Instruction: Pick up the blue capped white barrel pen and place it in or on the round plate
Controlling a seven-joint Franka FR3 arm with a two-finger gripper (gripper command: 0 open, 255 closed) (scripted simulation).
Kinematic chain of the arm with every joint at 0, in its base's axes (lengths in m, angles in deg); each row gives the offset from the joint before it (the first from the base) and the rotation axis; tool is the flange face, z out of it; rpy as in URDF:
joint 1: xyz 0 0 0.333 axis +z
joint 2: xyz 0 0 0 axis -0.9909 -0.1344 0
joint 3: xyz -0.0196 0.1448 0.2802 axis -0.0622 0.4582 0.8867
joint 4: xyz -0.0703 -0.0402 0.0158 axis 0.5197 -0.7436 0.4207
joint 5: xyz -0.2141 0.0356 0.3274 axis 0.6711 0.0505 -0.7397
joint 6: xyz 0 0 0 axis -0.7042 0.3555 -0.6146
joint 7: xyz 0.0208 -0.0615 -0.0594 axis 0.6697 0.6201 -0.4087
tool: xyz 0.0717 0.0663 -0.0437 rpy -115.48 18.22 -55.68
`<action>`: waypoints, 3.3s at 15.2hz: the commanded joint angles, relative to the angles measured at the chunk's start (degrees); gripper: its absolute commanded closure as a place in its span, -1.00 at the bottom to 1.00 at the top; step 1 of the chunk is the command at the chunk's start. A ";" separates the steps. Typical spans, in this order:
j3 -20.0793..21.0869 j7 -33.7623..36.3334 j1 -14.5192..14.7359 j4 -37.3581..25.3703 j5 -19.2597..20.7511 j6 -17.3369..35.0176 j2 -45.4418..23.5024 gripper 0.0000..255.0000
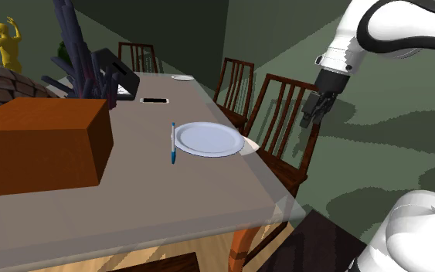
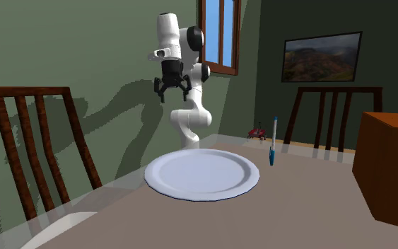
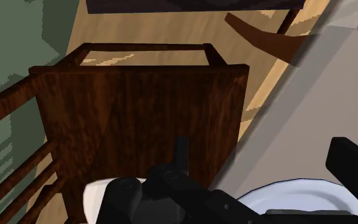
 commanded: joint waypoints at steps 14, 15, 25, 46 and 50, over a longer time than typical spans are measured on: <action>10.61 6.15 5.77 -17.08 -2.87 4.62 -22.94 -1.00; 11.39 6.67 6.12 -18.78 -2.77 4.69 -24.82 -1.00; 18.63 12.51 10.33 -39.73 1.25 2.44 -45.18 -1.00; 22.17 16.63 16.12 -54.88 7.31 2.26 -62.38 -1.00; 22.17 16.63 16.12 -54.90 7.31 2.25 -62.39 1.00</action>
